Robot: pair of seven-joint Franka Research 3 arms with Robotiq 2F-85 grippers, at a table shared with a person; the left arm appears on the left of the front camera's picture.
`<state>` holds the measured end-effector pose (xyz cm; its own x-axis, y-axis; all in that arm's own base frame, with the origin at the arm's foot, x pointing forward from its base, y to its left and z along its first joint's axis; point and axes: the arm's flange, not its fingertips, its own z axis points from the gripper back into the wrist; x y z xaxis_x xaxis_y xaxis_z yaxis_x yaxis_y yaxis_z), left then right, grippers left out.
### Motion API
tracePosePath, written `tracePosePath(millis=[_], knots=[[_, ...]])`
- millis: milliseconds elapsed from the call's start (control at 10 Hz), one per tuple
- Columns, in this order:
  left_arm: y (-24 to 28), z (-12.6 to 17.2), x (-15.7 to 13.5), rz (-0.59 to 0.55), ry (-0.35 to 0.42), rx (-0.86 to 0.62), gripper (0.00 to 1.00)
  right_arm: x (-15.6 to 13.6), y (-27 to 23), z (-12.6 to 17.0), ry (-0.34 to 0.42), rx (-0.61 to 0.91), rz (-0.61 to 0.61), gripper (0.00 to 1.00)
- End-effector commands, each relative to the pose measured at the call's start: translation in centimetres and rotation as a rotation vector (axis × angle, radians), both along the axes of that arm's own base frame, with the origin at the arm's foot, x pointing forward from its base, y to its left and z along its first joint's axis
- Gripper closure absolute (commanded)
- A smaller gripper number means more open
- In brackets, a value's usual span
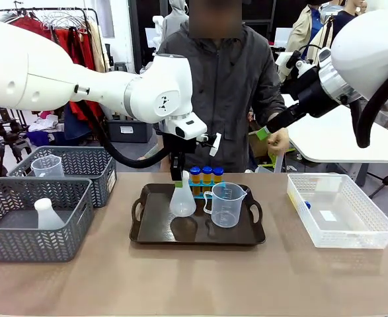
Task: Prepare the laboratory tools.
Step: Pick up one Small flask and place it on the Handle tray.
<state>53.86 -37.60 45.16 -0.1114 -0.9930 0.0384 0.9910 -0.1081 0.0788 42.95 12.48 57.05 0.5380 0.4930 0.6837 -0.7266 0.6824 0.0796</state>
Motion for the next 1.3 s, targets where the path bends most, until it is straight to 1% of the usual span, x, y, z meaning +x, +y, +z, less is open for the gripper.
tracePosePath(millis=[0, 500, 1100, 1200], knots=[[0.9, -0.3, -0.5, -0.02, 0.011, -0.036, 1.0, 0.1, -0.1, 0.0, -0.005, 0.024, 0.01, 0.0], [1.3, -0.9, -0.2, -0.014, 0.032, -0.042, 1.0, 0.1, -0.1, 0.0, -0.005, 0.024, 0.01, 0.0], [2.2, -2.5, 0.1, 0.005, 0.079, -0.037, 1.0, 0.1, -0.1, 0.0, -0.005, 0.024, 0.01, 0.0], [2.2, -2.6, 0.1, 0.008, 0.084, -0.04, 0.82, 0.1, -0.1, 0.0, -0.005, 0.024, 0.01, 0.0]])
